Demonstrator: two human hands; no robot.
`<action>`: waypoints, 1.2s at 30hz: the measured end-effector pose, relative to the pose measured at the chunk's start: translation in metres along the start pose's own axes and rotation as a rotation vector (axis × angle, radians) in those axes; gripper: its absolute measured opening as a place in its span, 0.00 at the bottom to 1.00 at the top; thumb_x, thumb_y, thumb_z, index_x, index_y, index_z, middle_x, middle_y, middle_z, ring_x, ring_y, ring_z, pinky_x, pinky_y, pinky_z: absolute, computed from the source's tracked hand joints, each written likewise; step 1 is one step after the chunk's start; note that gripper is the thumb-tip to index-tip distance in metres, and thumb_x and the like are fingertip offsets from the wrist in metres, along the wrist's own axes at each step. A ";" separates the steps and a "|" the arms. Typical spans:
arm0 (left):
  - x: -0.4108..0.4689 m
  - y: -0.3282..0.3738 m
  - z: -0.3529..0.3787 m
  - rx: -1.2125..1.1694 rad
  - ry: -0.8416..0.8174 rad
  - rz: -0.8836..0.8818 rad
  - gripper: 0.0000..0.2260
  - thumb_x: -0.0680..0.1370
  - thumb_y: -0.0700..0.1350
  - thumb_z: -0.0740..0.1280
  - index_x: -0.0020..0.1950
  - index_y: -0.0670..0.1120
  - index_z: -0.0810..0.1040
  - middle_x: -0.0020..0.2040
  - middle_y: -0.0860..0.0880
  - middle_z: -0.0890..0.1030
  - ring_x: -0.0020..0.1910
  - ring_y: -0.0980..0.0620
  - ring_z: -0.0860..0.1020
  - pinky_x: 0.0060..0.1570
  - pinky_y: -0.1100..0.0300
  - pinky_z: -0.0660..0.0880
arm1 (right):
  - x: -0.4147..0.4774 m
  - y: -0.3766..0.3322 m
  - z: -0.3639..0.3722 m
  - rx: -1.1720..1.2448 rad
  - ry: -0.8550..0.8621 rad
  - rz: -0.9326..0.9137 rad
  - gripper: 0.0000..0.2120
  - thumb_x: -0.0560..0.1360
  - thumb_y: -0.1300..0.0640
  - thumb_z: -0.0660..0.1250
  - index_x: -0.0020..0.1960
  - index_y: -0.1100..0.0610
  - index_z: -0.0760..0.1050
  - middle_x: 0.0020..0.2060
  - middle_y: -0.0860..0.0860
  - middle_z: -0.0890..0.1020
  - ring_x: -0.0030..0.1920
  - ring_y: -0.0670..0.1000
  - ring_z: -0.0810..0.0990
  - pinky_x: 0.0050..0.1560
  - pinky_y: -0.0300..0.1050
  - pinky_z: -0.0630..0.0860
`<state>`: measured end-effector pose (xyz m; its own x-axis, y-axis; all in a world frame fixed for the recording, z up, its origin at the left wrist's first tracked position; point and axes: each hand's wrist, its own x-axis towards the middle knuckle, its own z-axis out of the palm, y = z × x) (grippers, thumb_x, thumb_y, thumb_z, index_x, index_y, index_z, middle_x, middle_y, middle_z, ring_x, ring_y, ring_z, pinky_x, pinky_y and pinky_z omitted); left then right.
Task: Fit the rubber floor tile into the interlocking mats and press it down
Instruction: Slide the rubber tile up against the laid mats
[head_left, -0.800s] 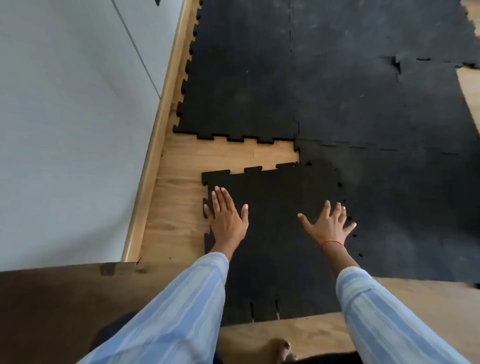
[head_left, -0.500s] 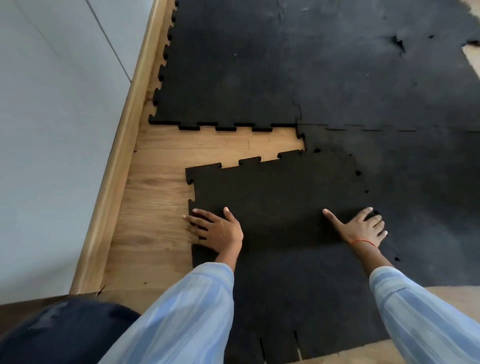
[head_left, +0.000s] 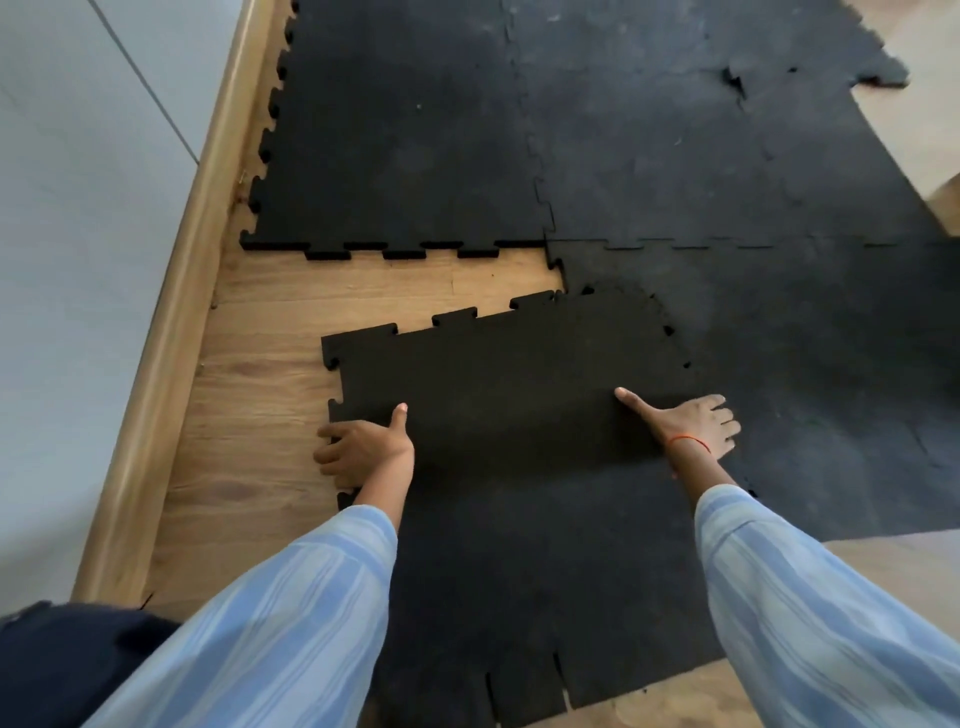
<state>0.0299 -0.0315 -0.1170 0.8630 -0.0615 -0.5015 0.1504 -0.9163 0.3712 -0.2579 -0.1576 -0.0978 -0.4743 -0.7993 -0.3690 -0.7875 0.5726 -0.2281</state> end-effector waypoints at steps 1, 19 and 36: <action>0.006 0.000 -0.004 -0.034 -0.015 -0.043 0.42 0.70 0.61 0.73 0.72 0.39 0.60 0.68 0.33 0.65 0.63 0.36 0.69 0.60 0.44 0.71 | 0.001 -0.001 -0.001 0.013 0.003 0.012 0.71 0.50 0.21 0.68 0.76 0.64 0.48 0.73 0.64 0.60 0.73 0.64 0.57 0.72 0.58 0.57; 0.040 0.061 -0.070 -0.457 0.007 0.038 0.24 0.75 0.50 0.71 0.66 0.40 0.70 0.69 0.37 0.66 0.63 0.39 0.70 0.60 0.46 0.74 | -0.001 -0.053 -0.021 0.501 -0.102 0.276 0.56 0.58 0.34 0.76 0.72 0.63 0.58 0.69 0.62 0.68 0.69 0.63 0.64 0.67 0.58 0.68; 0.113 0.058 -0.089 0.722 -0.515 0.475 0.59 0.65 0.58 0.78 0.78 0.45 0.37 0.77 0.38 0.34 0.76 0.34 0.39 0.73 0.37 0.51 | -0.070 -0.137 0.033 0.283 -0.520 -0.470 0.41 0.67 0.46 0.76 0.72 0.63 0.65 0.69 0.61 0.70 0.68 0.58 0.70 0.67 0.49 0.69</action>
<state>0.1792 -0.0567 -0.0831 0.4181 -0.4898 -0.7650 -0.6310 -0.7624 0.1433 -0.1036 -0.1739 -0.0707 0.1884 -0.8221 -0.5373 -0.6966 0.2738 -0.6632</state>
